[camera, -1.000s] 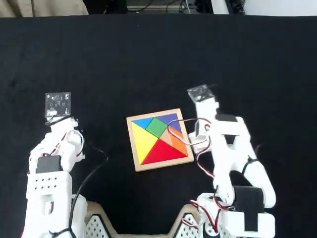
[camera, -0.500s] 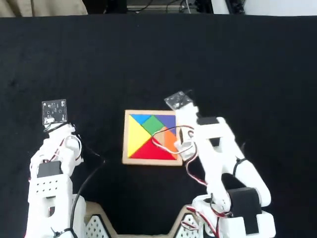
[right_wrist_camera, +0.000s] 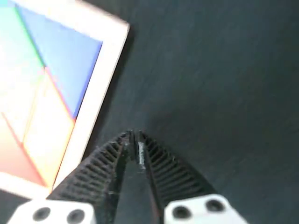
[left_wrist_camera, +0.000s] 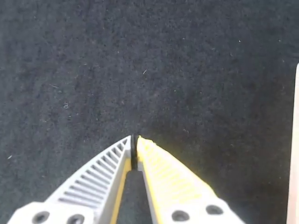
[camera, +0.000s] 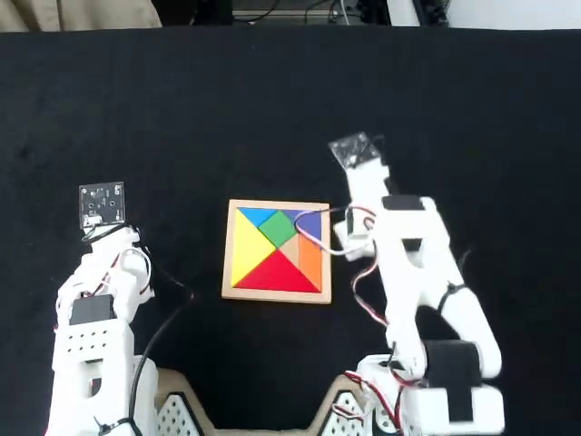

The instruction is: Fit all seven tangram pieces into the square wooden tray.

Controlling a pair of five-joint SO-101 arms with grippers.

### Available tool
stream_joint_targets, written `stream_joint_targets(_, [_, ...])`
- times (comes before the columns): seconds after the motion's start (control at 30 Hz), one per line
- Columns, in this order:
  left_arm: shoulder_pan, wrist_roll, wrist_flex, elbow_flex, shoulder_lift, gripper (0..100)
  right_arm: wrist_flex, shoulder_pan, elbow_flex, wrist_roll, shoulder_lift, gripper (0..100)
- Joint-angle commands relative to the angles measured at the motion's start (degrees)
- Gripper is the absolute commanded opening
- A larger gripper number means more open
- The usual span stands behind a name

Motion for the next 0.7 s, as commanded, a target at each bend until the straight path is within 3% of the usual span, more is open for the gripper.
stream_joint_targets(0.0, [0.66, 0.35, -1.23, -0.13, -0.44, 3, -1.58, -1.41, -7.78, -2.73, 5.49, 1.1])
stream_joint_targets(0.2, [0.66, 0.35, -1.23, -0.13, -0.44, 3, -0.62, -2.37, -16.75, -2.99, 19.65, 1.1])
stream_joint_targets(0.53, [3.3, -0.09, -1.32, 0.75, -0.88, 3, 1.85, -8.97, -22.55, -3.52, 20.53, 1.1])
stream_joint_targets(0.67, [3.3, -0.09, -1.32, 0.66, -0.88, 3, 2.11, -8.44, -22.46, -5.54, 20.09, 1.1])
